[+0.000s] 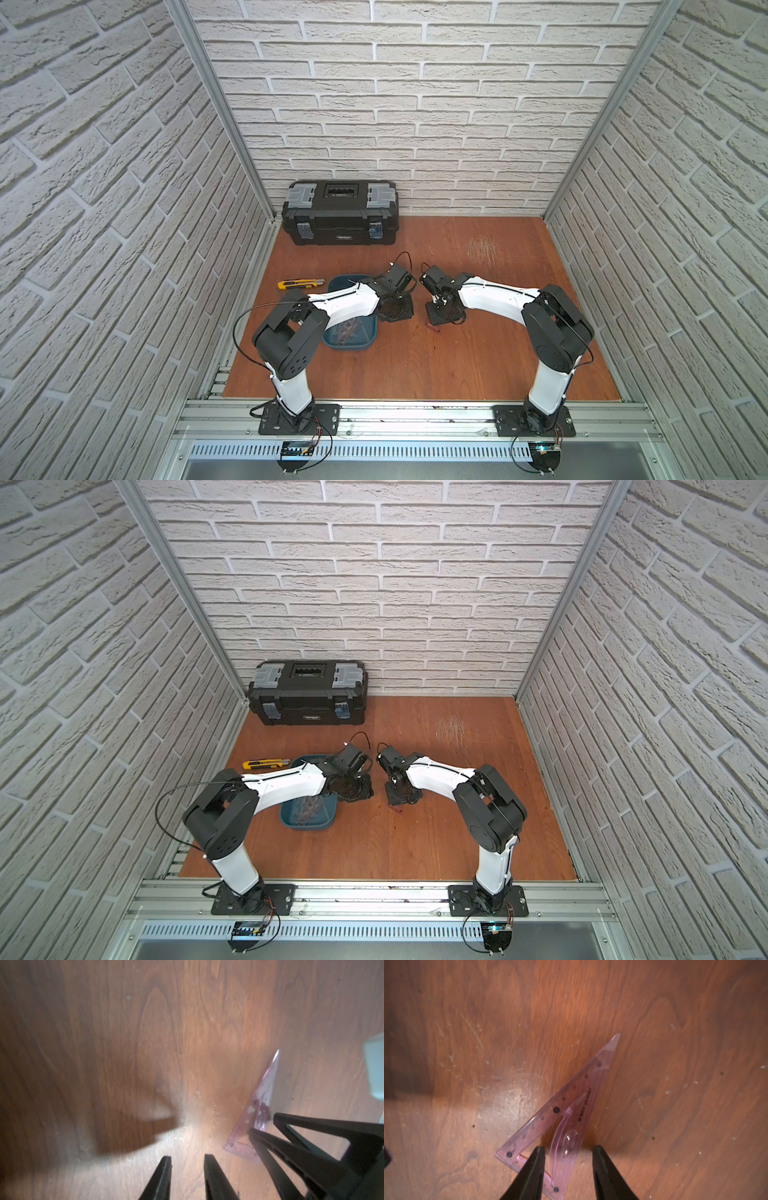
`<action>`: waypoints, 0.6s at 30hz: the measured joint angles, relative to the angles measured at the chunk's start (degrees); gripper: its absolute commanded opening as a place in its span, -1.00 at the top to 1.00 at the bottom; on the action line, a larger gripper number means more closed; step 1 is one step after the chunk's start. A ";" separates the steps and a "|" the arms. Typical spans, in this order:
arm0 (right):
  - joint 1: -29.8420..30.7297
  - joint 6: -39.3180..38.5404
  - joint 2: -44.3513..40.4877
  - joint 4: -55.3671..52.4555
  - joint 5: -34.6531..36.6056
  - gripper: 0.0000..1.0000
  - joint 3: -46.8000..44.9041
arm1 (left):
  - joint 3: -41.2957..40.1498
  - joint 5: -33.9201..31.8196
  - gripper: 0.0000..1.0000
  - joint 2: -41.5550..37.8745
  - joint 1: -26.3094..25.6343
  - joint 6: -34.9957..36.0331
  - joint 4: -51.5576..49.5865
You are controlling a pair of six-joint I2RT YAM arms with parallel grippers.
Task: Put the scattered rulers into the storage box
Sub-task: Pick up the ruler from the center of the board.
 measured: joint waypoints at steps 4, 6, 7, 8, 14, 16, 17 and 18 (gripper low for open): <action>0.07 0.00 0.20 -0.02 0.11 0.18 0.00 | -0.24 0.00 0.35 -0.04 0.00 -0.04 0.04; 0.09 0.02 0.24 0.00 0.20 0.20 0.00 | -0.24 0.00 0.35 -0.04 0.00 -0.02 0.07; 0.09 0.04 0.24 0.00 0.22 0.22 0.00 | -0.24 0.00 0.35 -0.04 0.00 -0.02 0.07; 0.09 0.11 0.24 0.00 0.24 0.25 0.00 | -0.24 0.00 0.35 -0.04 0.00 -0.02 0.04; 0.09 0.42 0.57 0.11 0.46 0.40 0.33 | -0.39 0.02 0.35 -0.04 0.00 -0.11 0.22; 0.09 0.42 0.63 0.20 0.48 0.43 0.33 | -0.66 0.02 0.35 -0.07 0.00 -0.31 0.50; 0.09 0.42 0.63 0.22 0.48 0.45 0.33 | -0.83 0.04 0.35 -0.04 0.00 -0.39 0.66; 0.09 0.42 0.66 0.24 0.48 0.46 0.33 | -1.03 0.07 0.35 -0.07 0.00 -0.48 0.92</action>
